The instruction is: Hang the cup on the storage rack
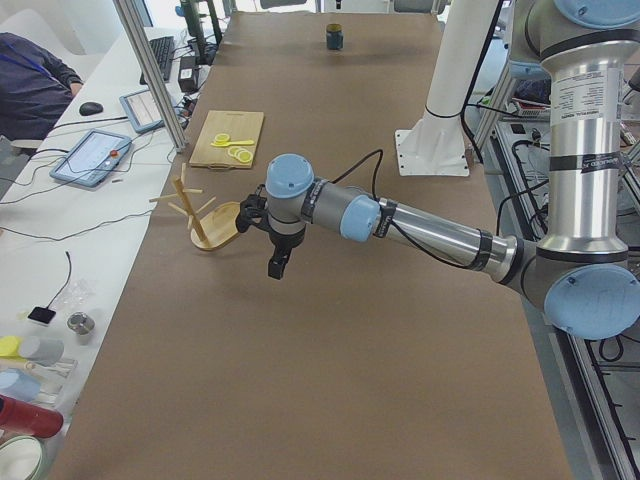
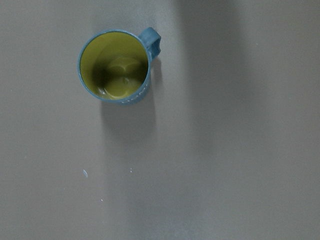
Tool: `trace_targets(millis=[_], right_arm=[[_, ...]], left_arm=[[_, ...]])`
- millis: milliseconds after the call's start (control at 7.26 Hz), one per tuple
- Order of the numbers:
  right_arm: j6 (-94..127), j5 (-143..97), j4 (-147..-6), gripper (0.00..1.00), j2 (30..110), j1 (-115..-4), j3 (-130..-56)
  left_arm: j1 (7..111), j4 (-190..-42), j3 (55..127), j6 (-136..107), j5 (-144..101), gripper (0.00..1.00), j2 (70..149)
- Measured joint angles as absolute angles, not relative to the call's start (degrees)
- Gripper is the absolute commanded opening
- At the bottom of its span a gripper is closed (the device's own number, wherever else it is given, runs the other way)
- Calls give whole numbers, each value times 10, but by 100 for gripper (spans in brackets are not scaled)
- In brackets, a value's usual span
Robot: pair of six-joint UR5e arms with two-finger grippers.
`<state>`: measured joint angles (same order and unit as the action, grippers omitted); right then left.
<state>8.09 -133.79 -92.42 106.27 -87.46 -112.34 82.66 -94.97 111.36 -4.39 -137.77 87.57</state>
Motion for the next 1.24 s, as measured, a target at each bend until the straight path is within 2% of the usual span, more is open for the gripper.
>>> trace_targets(millis=[551,964,1240], right_arm=[[76,-1346,-904,100,1056,-878,-1102],[86,-1346,-759,100,1052,-877,-1006],[97,-1343,-699,99,1049,-876,-950]], left_arm=[[828,-1045,1084,-40,-1376,99,898],[827,-1162,1046,-5,-1376,100,882],[827,-1185,1028,0,-1376,100,879]])
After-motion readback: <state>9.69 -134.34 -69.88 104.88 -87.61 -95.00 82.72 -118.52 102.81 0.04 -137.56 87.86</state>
